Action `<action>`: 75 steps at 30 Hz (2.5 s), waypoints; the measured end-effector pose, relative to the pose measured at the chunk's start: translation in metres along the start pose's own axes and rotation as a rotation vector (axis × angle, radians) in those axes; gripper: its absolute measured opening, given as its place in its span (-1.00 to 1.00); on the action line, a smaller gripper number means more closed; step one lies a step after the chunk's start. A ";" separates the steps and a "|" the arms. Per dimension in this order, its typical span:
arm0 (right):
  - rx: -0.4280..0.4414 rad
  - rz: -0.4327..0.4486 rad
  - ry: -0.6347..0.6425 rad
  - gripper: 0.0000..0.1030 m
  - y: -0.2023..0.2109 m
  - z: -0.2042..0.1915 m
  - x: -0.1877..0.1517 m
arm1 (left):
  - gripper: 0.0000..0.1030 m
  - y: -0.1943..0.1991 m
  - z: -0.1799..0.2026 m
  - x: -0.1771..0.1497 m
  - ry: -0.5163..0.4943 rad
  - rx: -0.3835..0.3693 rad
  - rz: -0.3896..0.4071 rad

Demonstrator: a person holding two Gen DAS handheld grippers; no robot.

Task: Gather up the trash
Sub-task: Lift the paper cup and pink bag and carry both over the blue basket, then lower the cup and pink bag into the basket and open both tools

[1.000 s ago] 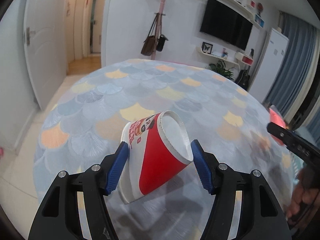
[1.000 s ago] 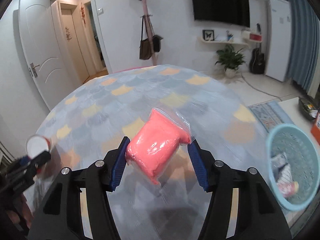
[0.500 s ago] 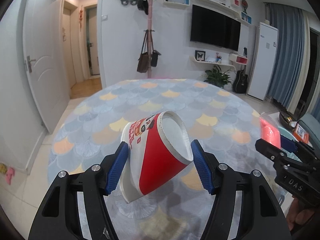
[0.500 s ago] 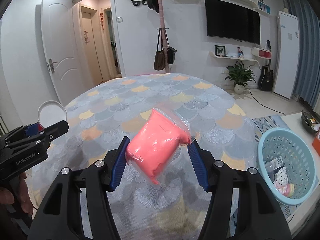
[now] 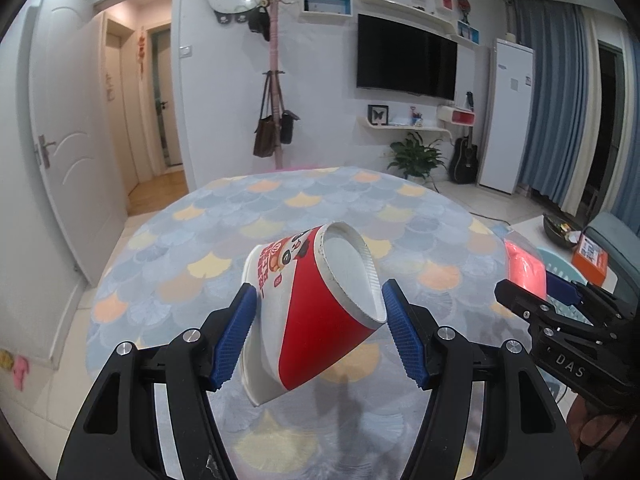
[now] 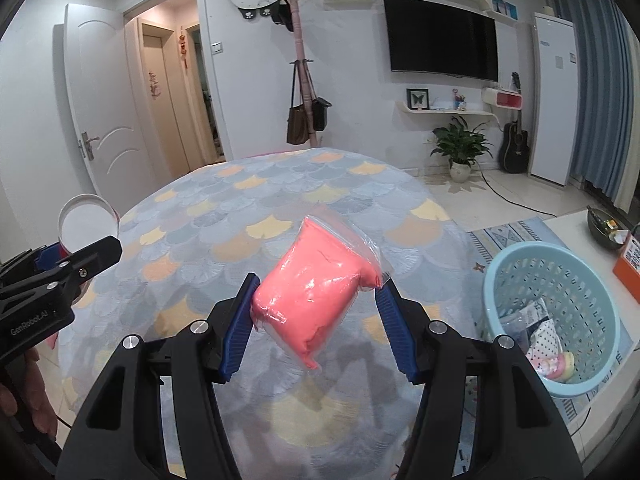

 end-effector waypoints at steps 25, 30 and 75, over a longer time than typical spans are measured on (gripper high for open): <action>-0.117 0.004 -0.124 0.08 0.018 0.082 -0.031 | 0.23 -0.009 0.084 -0.009 -0.114 -0.113 -0.010; -0.154 0.006 -0.158 0.08 0.023 0.108 -0.040 | 0.23 -0.011 0.113 -0.008 -0.153 -0.162 -0.012; -0.381 -0.057 -0.401 0.08 0.003 0.278 -0.126 | 0.25 -0.115 0.322 -0.027 -0.295 -0.476 -0.253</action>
Point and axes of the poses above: each gripper's, at about its wrist camera, not at the fingertips, and y roughly against the way its jaws point, z to its right, x to its top, the point moved 3 cm from there along -y, roughly the way its jaws point, and after that the axes turned 14 degrees about y, right-handed, at the moved point
